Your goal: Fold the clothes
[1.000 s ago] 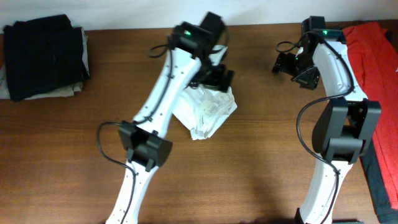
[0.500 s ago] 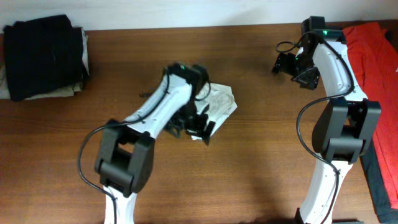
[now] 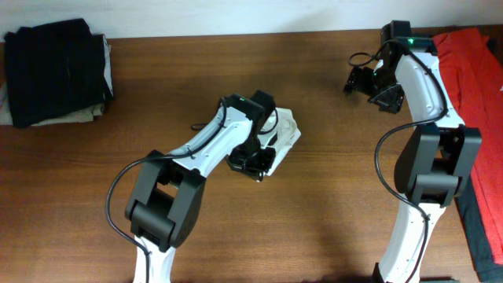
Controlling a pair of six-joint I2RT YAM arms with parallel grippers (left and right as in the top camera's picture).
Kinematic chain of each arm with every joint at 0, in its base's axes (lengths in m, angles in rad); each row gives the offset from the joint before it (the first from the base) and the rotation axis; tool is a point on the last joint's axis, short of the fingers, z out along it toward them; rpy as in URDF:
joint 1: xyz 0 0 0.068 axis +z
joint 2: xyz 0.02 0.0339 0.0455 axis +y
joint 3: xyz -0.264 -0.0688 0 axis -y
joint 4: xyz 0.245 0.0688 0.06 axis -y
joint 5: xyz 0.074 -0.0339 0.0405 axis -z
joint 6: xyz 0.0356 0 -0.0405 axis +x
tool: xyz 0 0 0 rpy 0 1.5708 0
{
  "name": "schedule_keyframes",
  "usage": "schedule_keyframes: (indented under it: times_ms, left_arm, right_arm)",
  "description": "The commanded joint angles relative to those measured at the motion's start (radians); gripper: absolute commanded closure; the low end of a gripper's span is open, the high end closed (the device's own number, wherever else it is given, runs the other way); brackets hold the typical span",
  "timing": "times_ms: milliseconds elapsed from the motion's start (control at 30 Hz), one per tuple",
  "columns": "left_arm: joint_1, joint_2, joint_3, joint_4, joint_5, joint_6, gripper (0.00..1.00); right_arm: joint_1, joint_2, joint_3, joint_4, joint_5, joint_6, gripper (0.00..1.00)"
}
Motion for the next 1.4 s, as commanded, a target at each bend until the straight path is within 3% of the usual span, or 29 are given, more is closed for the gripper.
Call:
schedule_keyframes:
  times_ms: [0,33,67,233,267,300,333,467,567,667,733,800,900,967,1067,1267,1367]
  left_arm:
    - [-0.034,-0.003,-0.006,-0.003,0.072,-0.006,0.99]
    - [-0.044,-0.003,-0.006,-0.006,0.072,-0.006,0.85]
    - [-0.058,-0.003,-0.006,0.006,0.072,-0.006,0.64]
    - [-0.157,-0.002,-0.058,0.216,0.068,-0.044,0.62]
    - [-0.171,-0.002,-0.082,0.242,0.068,-0.044,0.56]
    - [-0.179,-0.002,-0.095,0.253,0.068,-0.044,0.24]
    - [-0.187,-0.002,-0.097,0.267,0.068,-0.043,0.07]
    - [-0.188,-0.051,0.008,0.261,0.067,-0.008,0.07]
    - [-0.148,-0.166,0.064,0.209,-0.035,0.006,0.07]
    - [0.014,-0.256,0.064,0.175,-0.035,0.006,0.07]
    - [0.187,-0.245,0.06,0.164,-0.081,0.007,0.01]
    - [0.309,-0.209,0.06,0.167,-0.07,0.045,0.01]
    - [0.426,-0.108,0.06,0.199,0.209,0.177,0.01]
    - [0.467,-0.016,0.06,0.235,0.302,0.189,0.01]
    - [0.478,0.096,0.06,0.243,0.428,0.235,0.01]
    - [0.428,0.222,0.06,0.27,0.471,0.251,0.01]
    - [0.385,0.226,0.06,0.295,0.415,0.25,0.02]
  right_arm:
    - [-0.003,-0.011,-0.003,-0.001,0.01,0.012,0.01]
    - [-0.003,-0.011,-0.002,-0.001,0.01,0.012,0.01]
    - [-0.003,-0.011,-0.003,-0.001,0.01,0.012,0.01]
    - [-0.003,-0.011,-0.003,-0.001,0.01,0.012,0.01]
    - [-0.003,-0.011,-0.003,-0.001,0.01,0.012,0.01]
    - [-0.003,-0.011,-0.003,-0.001,0.01,0.012,0.01]
    - [-0.003,-0.011,-0.003,-0.001,0.01,0.012,0.01]
    - [-0.003,-0.011,-0.003,-0.001,0.01,0.012,0.01]
    - [-0.003,-0.011,-0.003,-0.001,0.01,0.012,0.01]
    - [-0.003,-0.011,-0.003,-0.001,0.01,0.012,0.01]
    - [-0.003,-0.011,-0.003,-0.001,0.01,0.012,0.01]
    - [-0.003,-0.011,-0.003,-0.001,0.01,0.012,0.01]
    - [-0.003,-0.011,-0.003,-0.001,0.01,0.012,0.01]
    - [-0.003,-0.011,-0.003,-0.001,0.01,0.012,0.01]
    - [-0.003,-0.011,-0.003,-0.001,0.01,0.012,0.01]
    - [-0.003,-0.011,-0.003,-0.001,0.01,0.012,0.01]
    - [-0.003,-0.011,-0.002,-0.001,0.01,0.012,0.01]
